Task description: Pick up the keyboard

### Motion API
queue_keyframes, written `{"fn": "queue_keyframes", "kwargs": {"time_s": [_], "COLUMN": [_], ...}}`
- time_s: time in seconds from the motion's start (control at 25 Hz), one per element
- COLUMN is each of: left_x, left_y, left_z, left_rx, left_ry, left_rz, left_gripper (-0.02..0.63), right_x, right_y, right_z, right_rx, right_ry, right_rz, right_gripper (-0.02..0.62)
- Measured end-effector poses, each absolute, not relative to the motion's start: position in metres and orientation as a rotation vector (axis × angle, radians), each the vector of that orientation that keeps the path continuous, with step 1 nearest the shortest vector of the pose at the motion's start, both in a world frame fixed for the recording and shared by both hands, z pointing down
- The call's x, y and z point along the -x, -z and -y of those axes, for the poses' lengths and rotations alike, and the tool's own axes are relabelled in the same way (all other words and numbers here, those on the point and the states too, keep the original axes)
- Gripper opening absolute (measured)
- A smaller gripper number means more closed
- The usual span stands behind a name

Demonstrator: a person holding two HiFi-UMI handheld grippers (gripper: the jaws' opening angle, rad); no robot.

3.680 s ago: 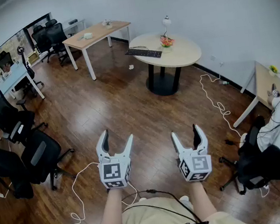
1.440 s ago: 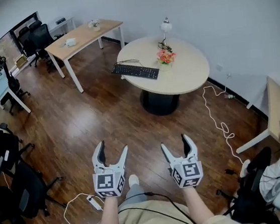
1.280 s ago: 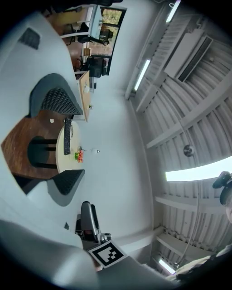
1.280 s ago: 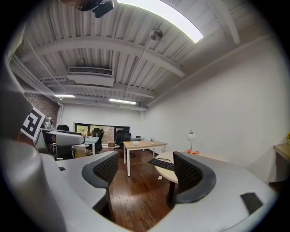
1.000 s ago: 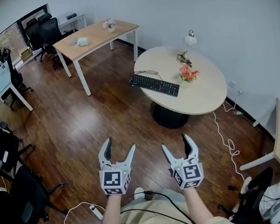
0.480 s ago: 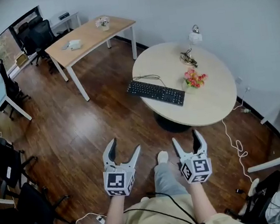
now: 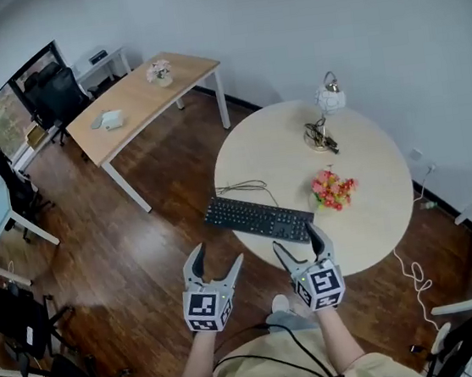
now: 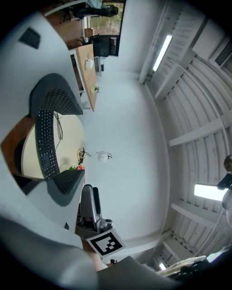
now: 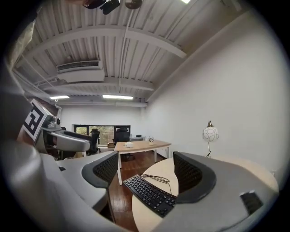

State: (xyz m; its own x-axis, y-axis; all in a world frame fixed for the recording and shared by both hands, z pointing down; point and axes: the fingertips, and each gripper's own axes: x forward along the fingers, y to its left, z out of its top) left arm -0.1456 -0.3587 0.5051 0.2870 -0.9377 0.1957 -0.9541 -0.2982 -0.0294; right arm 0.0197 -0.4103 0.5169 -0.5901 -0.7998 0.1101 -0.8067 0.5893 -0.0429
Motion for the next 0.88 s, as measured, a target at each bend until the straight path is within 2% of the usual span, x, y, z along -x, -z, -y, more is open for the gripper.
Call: {"fn": "queue_keyframes", "kwargs": {"time_s": [0.16, 0.36, 0.64, 0.76, 0.88], "left_x": [0.132, 0.118, 0.176, 0.208, 0.231], "left_y": [-0.521, -0.592, -0.716, -0.752, -0.782], "left_z": [0.426, 0.456, 0.473, 0.491, 0.517], "left_rx": [-2.415, -2.302, -2.058, -1.963, -1.85], "left_ry": [-0.306, -0.413, -0.586, -0.573, -0.473], "left_rz": [1.765, 1.595, 1.44, 1.374, 1.282], "left_gripper": [0.357, 0.357, 0.38, 0.383, 0.455], "right_x": [-0.033, -0.046, -0.046, -0.045, -0.039], "right_y": [-0.552, -0.615, -0.702, -0.736, -0.752], "right_z": [0.47, 0.509, 0.52, 0.522, 0.532], "right_rx": [-1.334, -1.31, -1.275, -1.274, -1.275], "right_ry": [-0.193, -0.323, -0.452, -0.513, -0.54], "right_rz": [2.684, 2.559, 2.314, 2.224, 2.171], "right_gripper": [0.399, 0.399, 0.399, 0.4, 0.4]}}
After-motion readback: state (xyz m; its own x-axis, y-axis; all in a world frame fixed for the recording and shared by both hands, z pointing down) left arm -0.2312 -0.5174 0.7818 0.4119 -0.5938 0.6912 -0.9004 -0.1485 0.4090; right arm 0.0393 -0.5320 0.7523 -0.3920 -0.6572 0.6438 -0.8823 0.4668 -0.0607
